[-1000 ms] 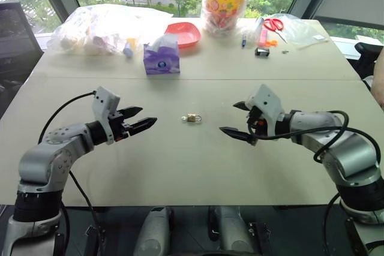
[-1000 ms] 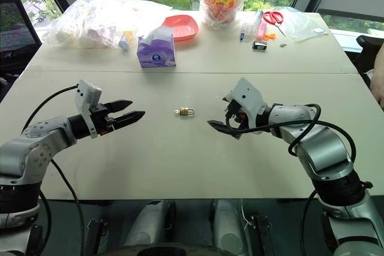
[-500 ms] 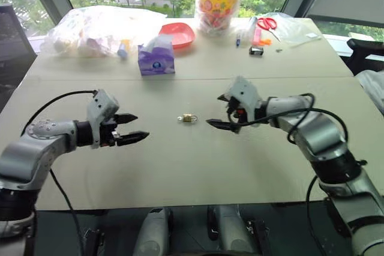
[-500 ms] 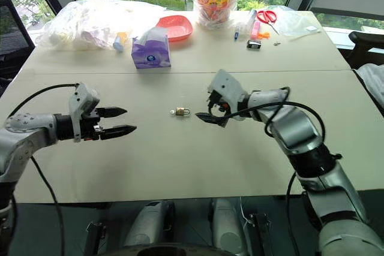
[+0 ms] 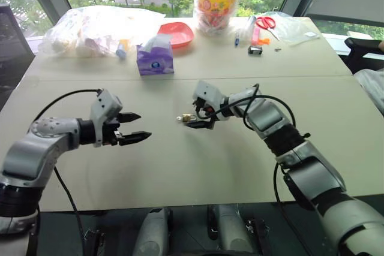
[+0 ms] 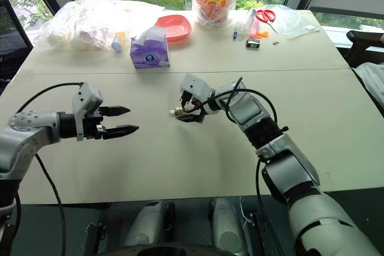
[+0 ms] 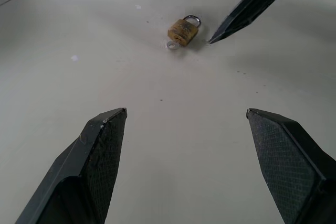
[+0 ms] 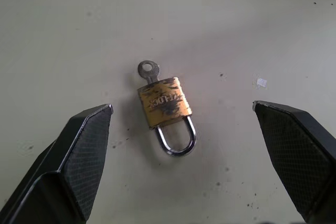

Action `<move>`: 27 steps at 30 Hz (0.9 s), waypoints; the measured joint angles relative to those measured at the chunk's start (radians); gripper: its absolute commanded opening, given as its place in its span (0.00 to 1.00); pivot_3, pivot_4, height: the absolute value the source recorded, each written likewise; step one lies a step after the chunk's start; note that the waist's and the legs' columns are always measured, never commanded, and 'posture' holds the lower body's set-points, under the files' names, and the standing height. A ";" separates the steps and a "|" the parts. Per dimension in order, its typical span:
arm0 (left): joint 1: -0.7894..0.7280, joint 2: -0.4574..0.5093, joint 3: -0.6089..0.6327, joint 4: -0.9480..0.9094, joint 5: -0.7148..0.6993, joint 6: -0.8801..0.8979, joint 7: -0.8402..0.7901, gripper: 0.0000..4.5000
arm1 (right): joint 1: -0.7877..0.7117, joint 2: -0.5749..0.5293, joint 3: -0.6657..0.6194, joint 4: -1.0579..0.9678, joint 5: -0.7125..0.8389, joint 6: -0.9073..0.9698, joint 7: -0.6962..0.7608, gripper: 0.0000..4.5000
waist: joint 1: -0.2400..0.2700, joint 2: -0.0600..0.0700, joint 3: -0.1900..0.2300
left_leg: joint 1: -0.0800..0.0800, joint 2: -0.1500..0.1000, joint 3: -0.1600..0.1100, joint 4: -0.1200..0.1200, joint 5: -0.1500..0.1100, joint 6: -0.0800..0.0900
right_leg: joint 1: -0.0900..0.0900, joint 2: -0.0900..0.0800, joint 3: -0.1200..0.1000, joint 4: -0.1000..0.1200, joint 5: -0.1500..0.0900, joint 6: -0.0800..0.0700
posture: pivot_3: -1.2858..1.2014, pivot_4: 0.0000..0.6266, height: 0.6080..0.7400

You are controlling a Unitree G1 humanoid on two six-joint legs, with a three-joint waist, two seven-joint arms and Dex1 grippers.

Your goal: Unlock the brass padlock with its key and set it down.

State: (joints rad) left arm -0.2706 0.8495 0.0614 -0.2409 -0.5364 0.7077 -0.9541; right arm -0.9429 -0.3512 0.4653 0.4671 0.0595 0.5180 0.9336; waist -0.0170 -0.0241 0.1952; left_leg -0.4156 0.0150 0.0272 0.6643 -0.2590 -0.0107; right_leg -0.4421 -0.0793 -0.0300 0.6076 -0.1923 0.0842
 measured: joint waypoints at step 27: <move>-0.318 -0.236 0.032 0.407 -0.099 0.014 -0.071 0.85 | 0.123 -0.100 -0.099 -0.304 -0.200 -0.468 -0.050 0.16 | 0.003 0.000 0.000 | 0.007 -0.001 -0.001 0.002 0.001 -0.002 | 0.004 0.001 0.000 0.007 0.000 0.000 | 0.52 0.24 1.00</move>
State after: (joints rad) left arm -0.5884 0.6139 0.0938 0.1656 -0.6357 0.7219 -1.0252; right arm -0.8199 -0.4513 0.3665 0.1632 -0.1405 0.0497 0.8840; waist -0.0136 -0.0244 0.1950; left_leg -0.4087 0.0144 0.0267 0.6660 -0.2576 -0.0127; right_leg -0.4382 -0.0784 -0.0296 0.6146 -0.1925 0.0846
